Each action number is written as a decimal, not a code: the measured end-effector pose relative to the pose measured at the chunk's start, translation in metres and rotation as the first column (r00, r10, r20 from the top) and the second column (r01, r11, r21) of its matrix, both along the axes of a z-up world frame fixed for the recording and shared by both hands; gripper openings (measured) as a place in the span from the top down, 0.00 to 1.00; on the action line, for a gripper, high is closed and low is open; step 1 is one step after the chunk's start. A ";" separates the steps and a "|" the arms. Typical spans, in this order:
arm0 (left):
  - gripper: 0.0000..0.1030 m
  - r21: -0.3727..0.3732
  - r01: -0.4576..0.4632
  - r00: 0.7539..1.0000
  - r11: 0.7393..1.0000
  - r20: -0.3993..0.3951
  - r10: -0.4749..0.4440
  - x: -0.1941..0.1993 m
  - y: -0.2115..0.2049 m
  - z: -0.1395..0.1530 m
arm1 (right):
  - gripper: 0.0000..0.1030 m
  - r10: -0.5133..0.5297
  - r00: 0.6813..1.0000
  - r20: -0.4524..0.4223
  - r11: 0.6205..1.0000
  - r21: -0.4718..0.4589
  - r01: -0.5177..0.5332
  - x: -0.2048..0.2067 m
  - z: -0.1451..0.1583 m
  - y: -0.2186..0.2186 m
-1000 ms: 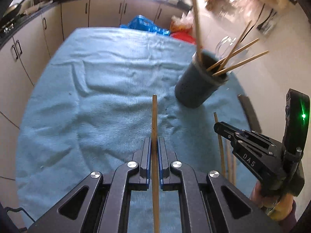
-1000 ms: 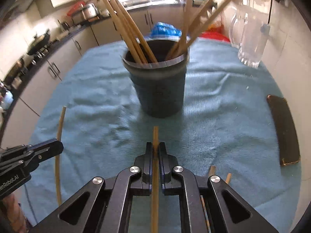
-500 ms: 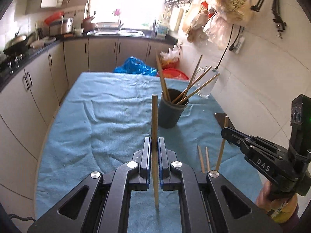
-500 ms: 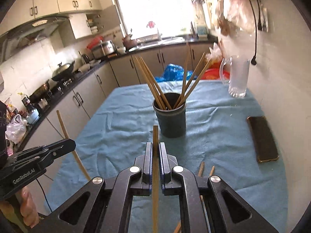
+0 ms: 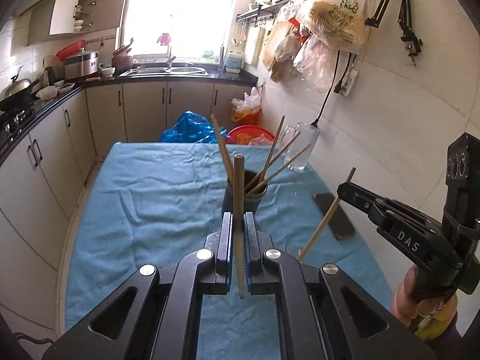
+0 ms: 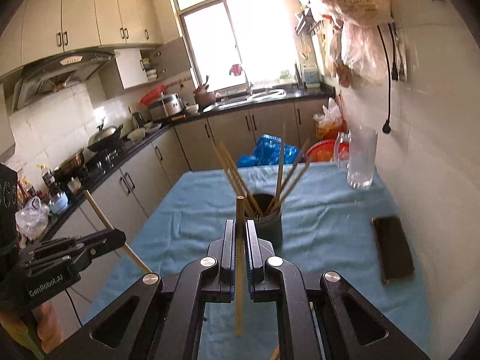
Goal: Organize utensils
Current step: 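Lift both chopsticks up over the black holder, then drop both chopsticks into the black holder by opening both tools, then move both tools down to the last loose chopsticks on the towel, then grasp a chopstick with the left tool while the right tool grasps the other, then lift both chopsticks and lower them into the black holder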
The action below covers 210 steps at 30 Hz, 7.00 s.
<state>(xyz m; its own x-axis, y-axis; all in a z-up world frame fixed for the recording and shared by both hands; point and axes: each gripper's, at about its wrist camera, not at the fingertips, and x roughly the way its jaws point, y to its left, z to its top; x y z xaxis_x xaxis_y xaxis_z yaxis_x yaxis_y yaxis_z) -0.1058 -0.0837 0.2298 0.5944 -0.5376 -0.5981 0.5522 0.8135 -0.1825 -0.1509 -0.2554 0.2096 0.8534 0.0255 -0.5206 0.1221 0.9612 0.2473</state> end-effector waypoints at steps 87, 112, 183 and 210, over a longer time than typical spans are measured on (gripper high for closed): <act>0.90 0.307 0.205 0.941 0.929 -0.324 -0.101 0.012 -0.187 -0.203 | 0.47 -0.057 0.934 -0.352 0.963 0.227 0.145 -0.073 -0.185 -0.107; 0.93 0.273 0.148 0.905 0.951 -0.424 -0.019 0.061 -0.132 -0.203 | 0.72 -0.056 0.864 -0.501 0.998 0.000 0.065 0.033 -0.198 -0.070; 0.93 -0.072 0.010 0.987 0.997 0.163 0.002 0.025 -0.043 0.074 | 0.94 -0.090 0.987 0.133 0.996 0.023 0.088 0.019 0.052 -0.060; 0.93 0.012 -0.038 0.993 0.999 0.110 0.037 0.125 -0.105 0.021 | 0.94 -0.140 0.989 0.052 0.989 0.055 0.137 0.127 -0.009 -0.080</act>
